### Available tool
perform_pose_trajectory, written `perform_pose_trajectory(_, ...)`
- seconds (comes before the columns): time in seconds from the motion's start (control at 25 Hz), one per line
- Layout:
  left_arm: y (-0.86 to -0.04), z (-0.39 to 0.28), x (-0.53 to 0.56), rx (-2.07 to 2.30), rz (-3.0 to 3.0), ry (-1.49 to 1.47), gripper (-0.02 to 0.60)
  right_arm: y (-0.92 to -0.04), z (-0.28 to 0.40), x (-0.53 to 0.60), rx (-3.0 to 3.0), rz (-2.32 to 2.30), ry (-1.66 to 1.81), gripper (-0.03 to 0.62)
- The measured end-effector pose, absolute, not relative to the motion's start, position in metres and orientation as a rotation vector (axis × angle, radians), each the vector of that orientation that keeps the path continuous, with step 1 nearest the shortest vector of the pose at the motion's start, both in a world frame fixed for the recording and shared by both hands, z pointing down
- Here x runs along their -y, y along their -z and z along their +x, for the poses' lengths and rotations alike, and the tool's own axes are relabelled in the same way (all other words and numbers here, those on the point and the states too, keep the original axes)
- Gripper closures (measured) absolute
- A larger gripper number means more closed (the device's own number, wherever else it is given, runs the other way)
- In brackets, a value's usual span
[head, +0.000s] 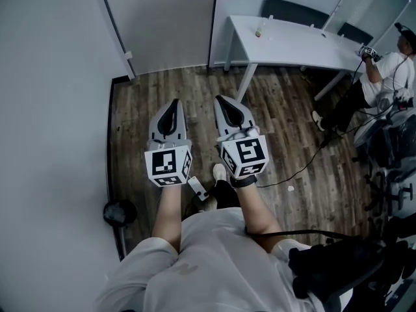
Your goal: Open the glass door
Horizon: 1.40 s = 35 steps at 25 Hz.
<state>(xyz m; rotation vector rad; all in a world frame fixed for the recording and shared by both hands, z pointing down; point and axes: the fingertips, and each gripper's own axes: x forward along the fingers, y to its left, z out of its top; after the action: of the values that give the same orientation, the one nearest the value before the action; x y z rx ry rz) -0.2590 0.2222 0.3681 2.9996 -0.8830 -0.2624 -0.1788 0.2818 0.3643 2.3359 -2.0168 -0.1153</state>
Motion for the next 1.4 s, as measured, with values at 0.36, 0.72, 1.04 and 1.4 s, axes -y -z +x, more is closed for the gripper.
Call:
perform_pose_trajectory(0.36, -0.347, -0.135, -0.158, 0.861, 3.049, 0.286, 0.580, -0.351, -0.067, -0.212, 2.058, 2.350, 0.146, 0.591)
perform_pose_trajectory(0.72, -0.330, -0.010, -0.110, 0.868, 3.059, 0.303, 0.580, -0.329, 0.066, -0.165, 2.078, 2.395, 0.172, 0.591)
perform_pose_trajectory(1.04, -0.346, 0.029, -0.072, 0.897, 3.067, 0.211, 0.580, -0.353, 0.095, -0.126, 2.144, 2.358, 0.081, 0.591)
perform_pose_trajectory(1.4, -0.353, 0.059, 0.009, 0.838, 3.083, 0.220, 0.580, -0.364, 0.118, -0.044, 2.099, 2.371, 0.077, 0.591)
